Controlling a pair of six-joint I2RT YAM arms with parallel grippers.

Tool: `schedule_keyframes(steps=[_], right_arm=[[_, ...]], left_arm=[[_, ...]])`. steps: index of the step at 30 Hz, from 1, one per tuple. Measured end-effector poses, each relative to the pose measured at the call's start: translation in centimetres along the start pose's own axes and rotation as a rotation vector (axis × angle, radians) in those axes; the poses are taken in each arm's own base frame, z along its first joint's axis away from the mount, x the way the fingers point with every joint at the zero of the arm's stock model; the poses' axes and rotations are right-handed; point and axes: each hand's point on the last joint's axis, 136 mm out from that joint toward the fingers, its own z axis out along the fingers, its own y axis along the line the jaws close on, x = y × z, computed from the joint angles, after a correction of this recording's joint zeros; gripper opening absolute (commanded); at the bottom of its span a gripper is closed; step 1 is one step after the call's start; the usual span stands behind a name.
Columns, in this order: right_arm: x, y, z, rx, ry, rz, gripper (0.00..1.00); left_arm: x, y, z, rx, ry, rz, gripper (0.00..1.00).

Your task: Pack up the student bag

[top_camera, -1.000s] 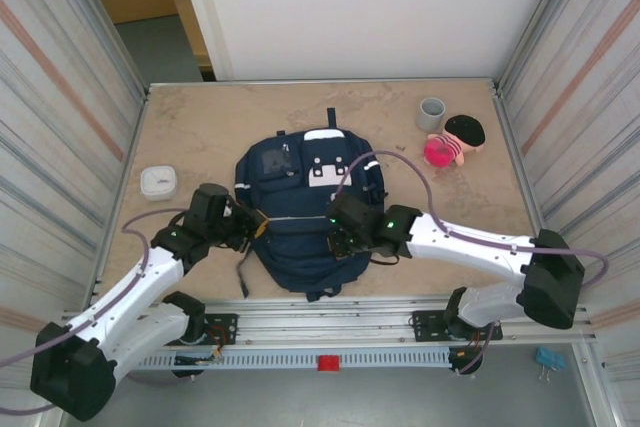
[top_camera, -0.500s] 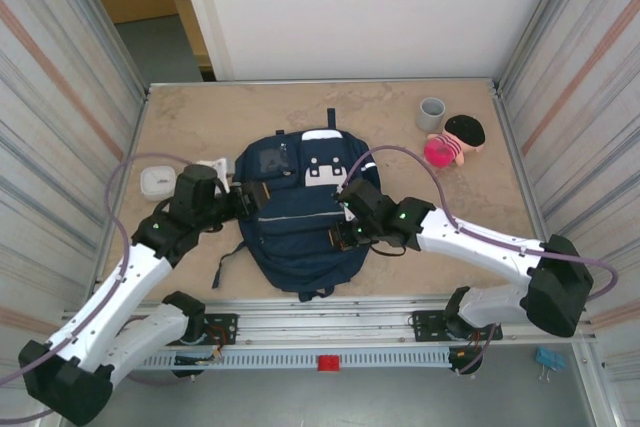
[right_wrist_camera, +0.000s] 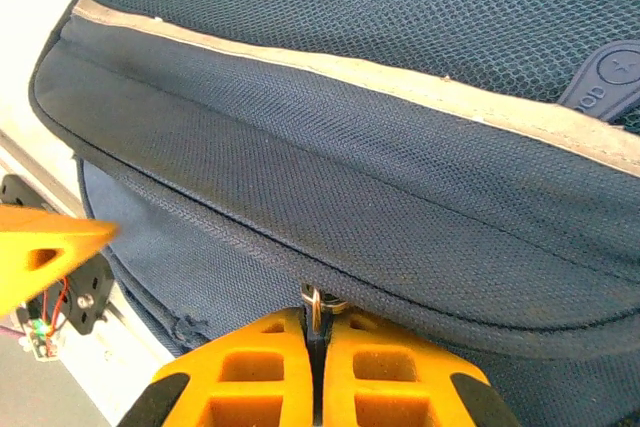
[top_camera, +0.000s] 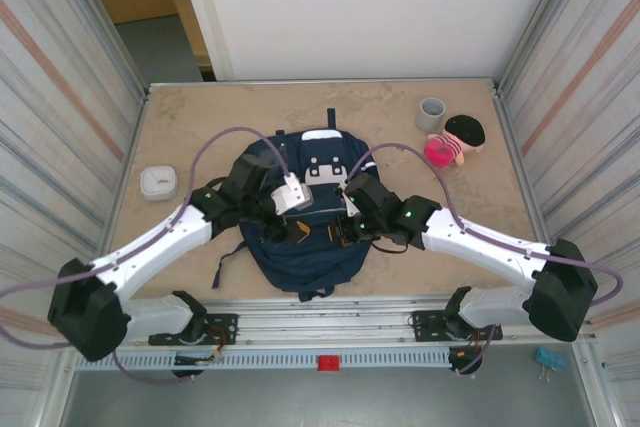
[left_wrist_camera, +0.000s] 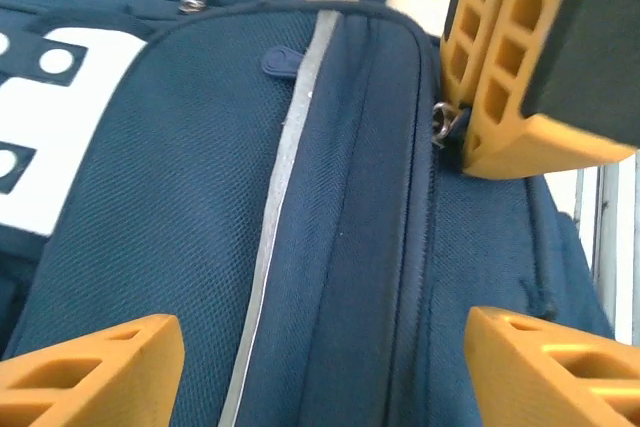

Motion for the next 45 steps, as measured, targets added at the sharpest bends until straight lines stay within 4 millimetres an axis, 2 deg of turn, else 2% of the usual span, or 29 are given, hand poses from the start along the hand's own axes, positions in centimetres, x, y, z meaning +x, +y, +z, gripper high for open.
schedule_keyframes(steps=[2, 5, 7, 8, 11, 16, 19, 23, 26, 28, 30, 34, 36, 39, 41, 43, 45], right_arm=[[0.0, 0.1, -0.1, -0.006, -0.002, -0.001, 0.0], [-0.2, 0.1, -0.3, -0.01, -0.008, 0.002, 0.0], [-0.3, -0.3, -0.4, -0.005, -0.015, 0.011, 0.0], [-0.4, -0.6, -0.5, -0.003, -0.02, 0.019, 0.0], [-0.9, -1.6, -1.3, -0.01, -0.05, 0.047, 0.0], [-2.0, -5.1, -3.3, -0.008, -0.122, 0.142, 0.0], [-2.7, -6.5, -3.9, -0.028, -0.134, 0.184, 0.0], [-2.5, -6.6, -4.2, -0.069, -0.114, 0.176, 0.0], [-2.2, -7.3, -4.2, -0.042, -0.107, 0.184, 0.0], [-2.0, -7.0, -4.2, -0.044, -0.102, 0.167, 0.0], [-1.8, -6.7, -4.2, -0.048, -0.098, 0.151, 0.0], [-1.8, -6.2, -4.4, -0.053, -0.101, 0.135, 0.0], [-1.7, -6.0, -4.3, -0.056, -0.099, 0.13, 0.0], [-1.8, -5.5, -4.4, -0.068, -0.098, 0.115, 0.0], [-1.8, -4.9, -4.6, -0.087, -0.094, 0.104, 0.0], [-1.8, -4.4, -4.7, -0.105, -0.09, 0.092, 0.0], [-1.8, -4.3, -4.7, -0.11, -0.086, 0.079, 0.0]], left_arm=[[-0.1, 0.0, 1.1, 0.025, 0.007, 0.035, 0.57], [-0.2, -0.3, 2.2, 0.055, 0.018, 0.077, 0.3], [-0.3, -0.7, 2.6, 0.07, 0.021, 0.102, 0.17], [-0.4, -0.8, 2.6, 0.071, 0.019, 0.115, 0.11], [-1.0, -0.7, 2.2, 0.056, -0.003, 0.139, 0.04], [-1.3, 0.0, 0.6, 0.023, -0.05, 0.148, 0.03], [-1.4, -0.2, -0.1, 0.013, -0.084, 0.165, 0.08], [-0.5, -0.3, -1.0, -0.007, -0.087, 0.16, 0.28], [0.1, 0.1, -1.7, -0.028, -0.072, 0.125, 0.5], [0.0, -0.1, -1.8, -0.031, -0.069, 0.102, 0.58], [-0.6, -0.8, -1.6, -0.024, -0.066, 0.103, 0.61], [-3.7, -3.0, -0.8, -0.003, -0.083, 0.158, 0.62], [-5.2, -3.5, -0.2, -0.006, -0.095, 0.18, 0.62], [-6.6, -2.8, 1.3, -0.043, -0.095, 0.184, 0.61], [-6.6, -2.0, 2.5, -0.059, -0.074, 0.169, 0.59], [-6.2, -1.5, 3.7, -0.063, -0.042, 0.156, 0.51], [-5.7, -1.4, 4.8, -0.05, -0.016, 0.15, 0.36]])
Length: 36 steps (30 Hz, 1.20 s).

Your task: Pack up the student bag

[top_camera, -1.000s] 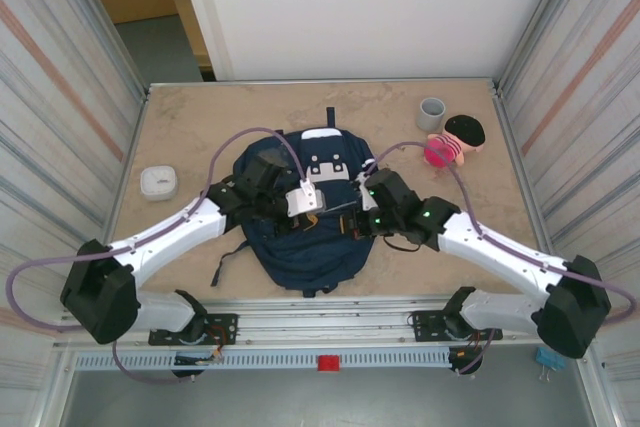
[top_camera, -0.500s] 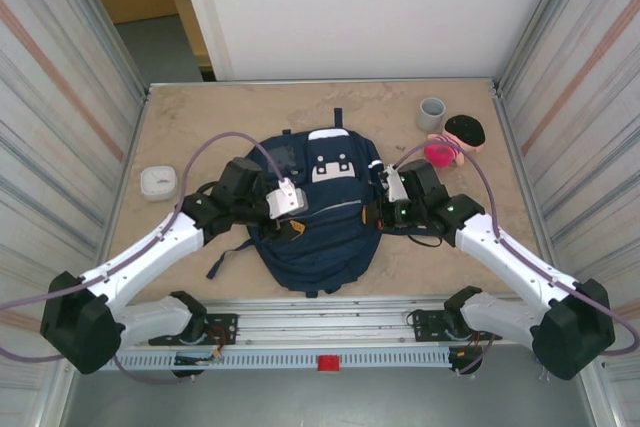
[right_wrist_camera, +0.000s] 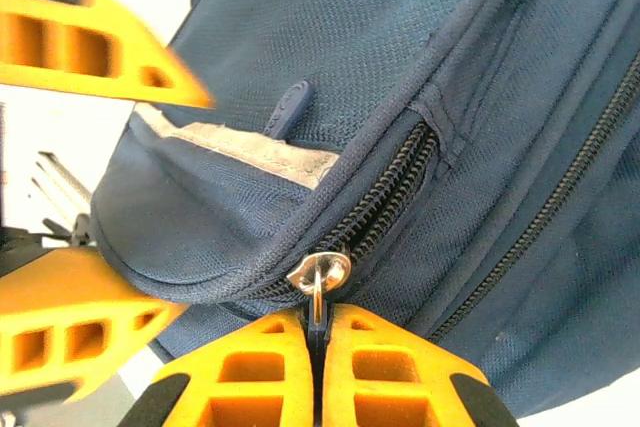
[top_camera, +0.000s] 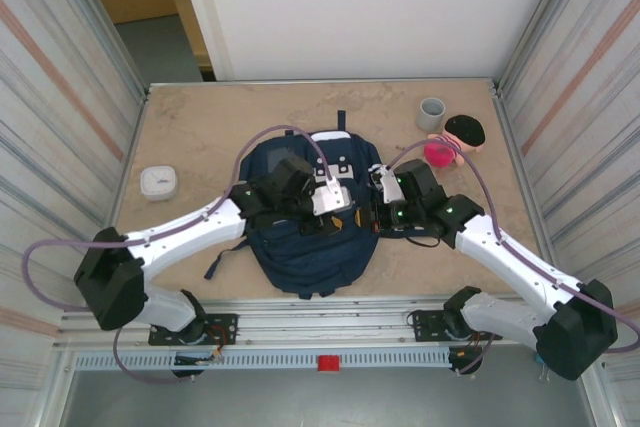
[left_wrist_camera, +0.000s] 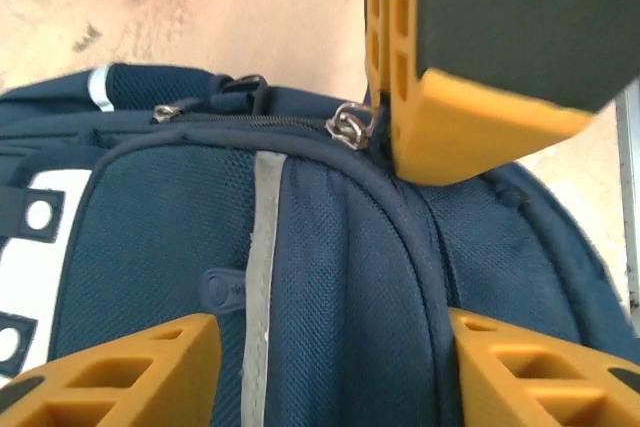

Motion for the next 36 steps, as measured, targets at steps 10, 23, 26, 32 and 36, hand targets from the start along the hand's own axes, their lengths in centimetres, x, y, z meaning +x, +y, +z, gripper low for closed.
schedule_keyframes(steps=[10, 23, 26, 32, 36], right_arm=[[-1.2, -2.1, -1.3, -0.023, 0.006, 0.001, 0.0], [-2.8, -2.5, 0.5, -0.105, 0.09, 0.043, 0.0], [-3.0, -2.3, 0.8, -0.102, 0.081, 0.026, 0.0], [-2.8, -2.7, 1.4, -0.05, 0.084, 0.045, 0.0], [-2.6, -3.1, 2.3, -0.034, 0.101, 0.091, 0.0]], left_arm=[[-0.8, -0.5, -0.8, 0.016, -0.066, 0.098, 0.0], [0.5, -1.4, -2.5, 0.049, -0.113, 0.18, 0.0], [0.6, -1.4, -2.5, 0.048, -0.112, 0.179, 0.0], [0.9, -1.5, -2.5, 0.056, -0.122, 0.175, 0.0], [1.4, -1.5, -2.4, 0.058, -0.117, 0.17, 0.0]])
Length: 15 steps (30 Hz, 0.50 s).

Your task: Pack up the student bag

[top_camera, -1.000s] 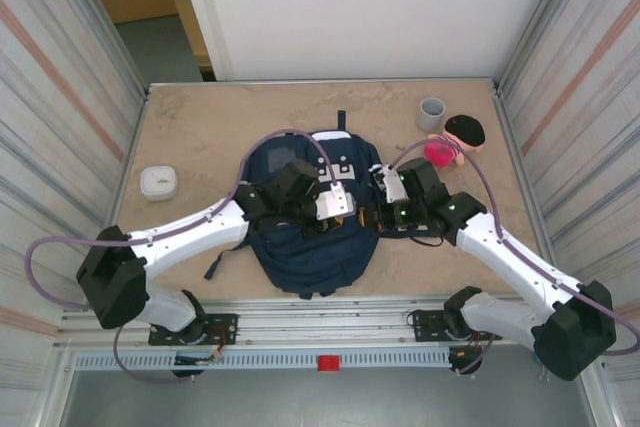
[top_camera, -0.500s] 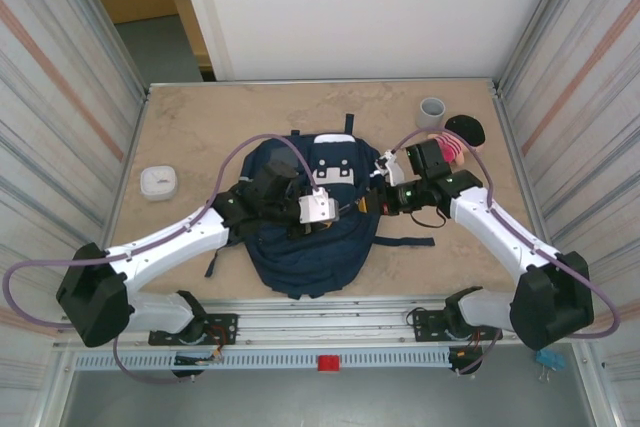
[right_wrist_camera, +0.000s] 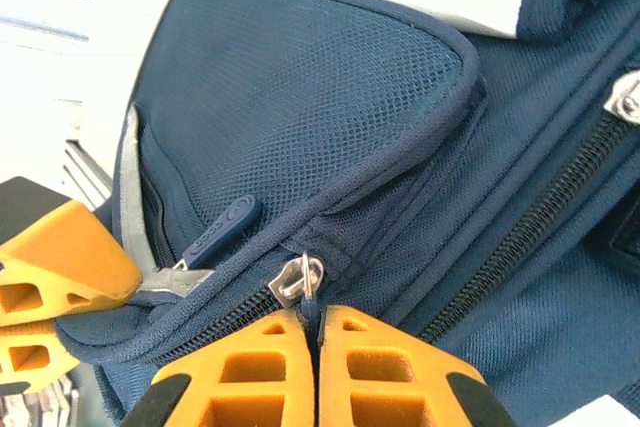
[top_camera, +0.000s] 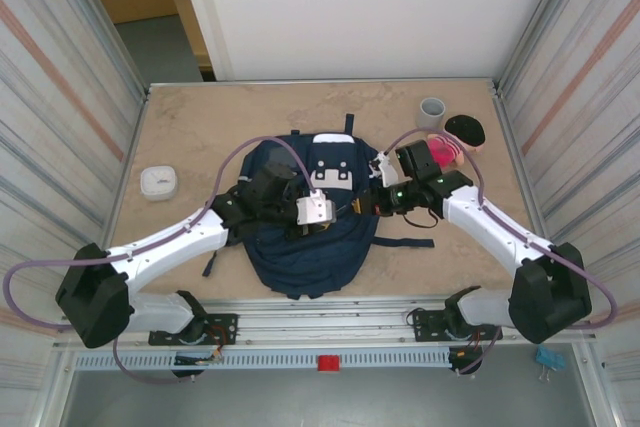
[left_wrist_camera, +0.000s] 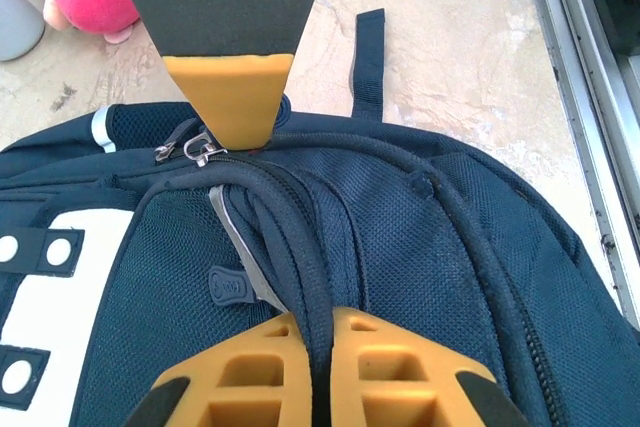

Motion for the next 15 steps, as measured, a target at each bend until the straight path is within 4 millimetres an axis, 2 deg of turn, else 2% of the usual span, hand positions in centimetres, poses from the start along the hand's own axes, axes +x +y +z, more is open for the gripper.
schedule_keyframes(steps=[6, 8, 9, 12, 15], right_arm=[[-0.8, 0.2, 0.9, 0.006, -0.012, 0.03, 0.0], [-0.9, 0.3, 1.1, 0.014, -0.013, 0.032, 0.0], [-1.0, 0.2, 1.2, 0.02, -0.018, 0.03, 0.06], [-2.1, -1.7, 1.0, 0.118, -0.073, 0.044, 0.43], [-3.5, -3.4, 0.0, 0.2, -0.136, 0.067, 0.65]], left_arm=[[0.4, 0.1, -0.1, -0.002, 0.014, 0.003, 0.02], [0.6, 0.2, 0.0, -0.008, 0.023, 0.0, 0.15], [0.6, 0.2, 0.0, -0.012, 0.025, -0.005, 0.24], [0.0, -0.8, -0.5, 0.012, 0.002, -0.036, 0.48], [-1.0, -0.9, -1.4, -0.009, -0.019, -0.099, 0.67]])
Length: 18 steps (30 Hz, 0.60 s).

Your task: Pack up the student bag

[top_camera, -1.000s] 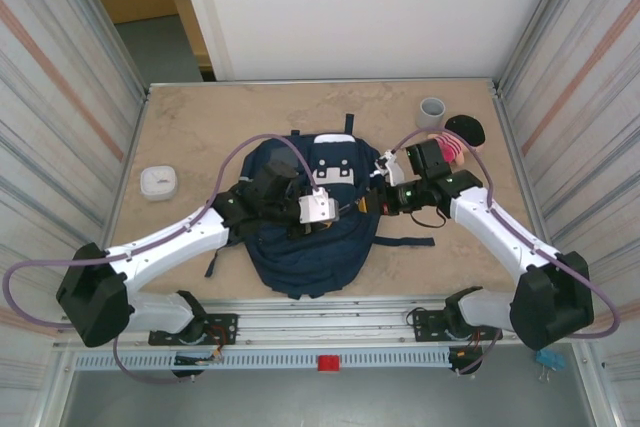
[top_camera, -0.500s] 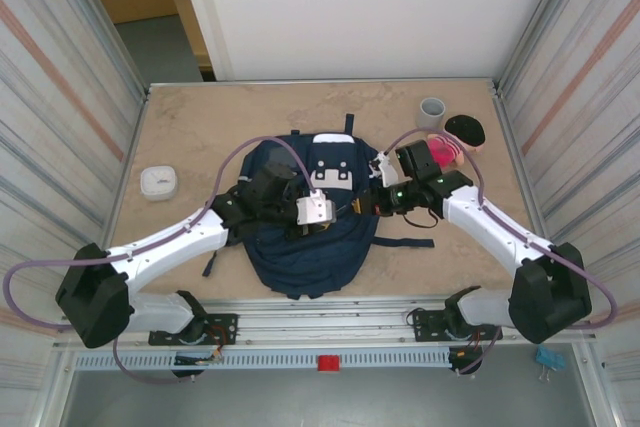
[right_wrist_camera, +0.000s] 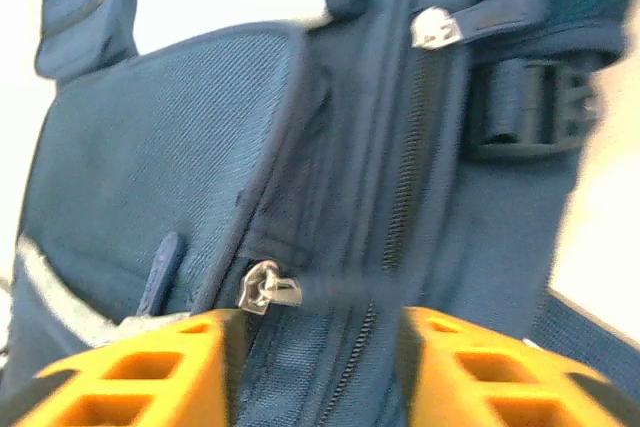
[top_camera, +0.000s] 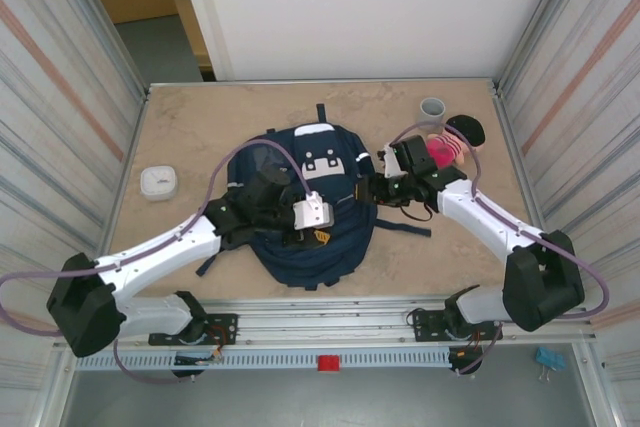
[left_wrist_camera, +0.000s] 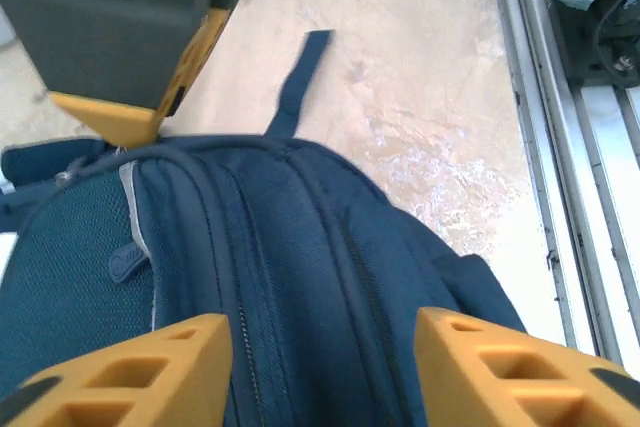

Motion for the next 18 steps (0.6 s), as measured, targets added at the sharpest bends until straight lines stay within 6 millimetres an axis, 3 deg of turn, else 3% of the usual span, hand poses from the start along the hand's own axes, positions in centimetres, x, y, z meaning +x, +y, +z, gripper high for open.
schedule_keyframes(steps=[4, 8, 10, 14, 18], right_arm=[[-2.4, 0.8, -2.0, 0.045, -0.06, 0.001, 0.82], [-5.4, 3.3, -4.9, 0.038, -0.135, -0.026, 0.85], [-6.5, 4.5, -6.2, 0.035, -0.169, -0.041, 0.87], [-6.4, 5.9, -6.7, 0.036, -0.17, -0.073, 0.87], [-4.2, 6.5, -4.3, 0.052, -0.101, -0.11, 0.86]], left_arm=[[-1.3, 2.5, -1.8, -0.112, 0.015, -0.185, 0.84], [-2.7, 7.0, -5.1, -0.279, 0.009, -0.428, 0.89], [-2.5, 9.5, -7.2, -0.378, 0.001, -0.574, 0.9], [0.2, 11.8, -10.7, -0.527, 0.008, -0.846, 0.89], [2.8, 10.7, -11.0, -0.561, 0.04, -1.019, 0.88]])
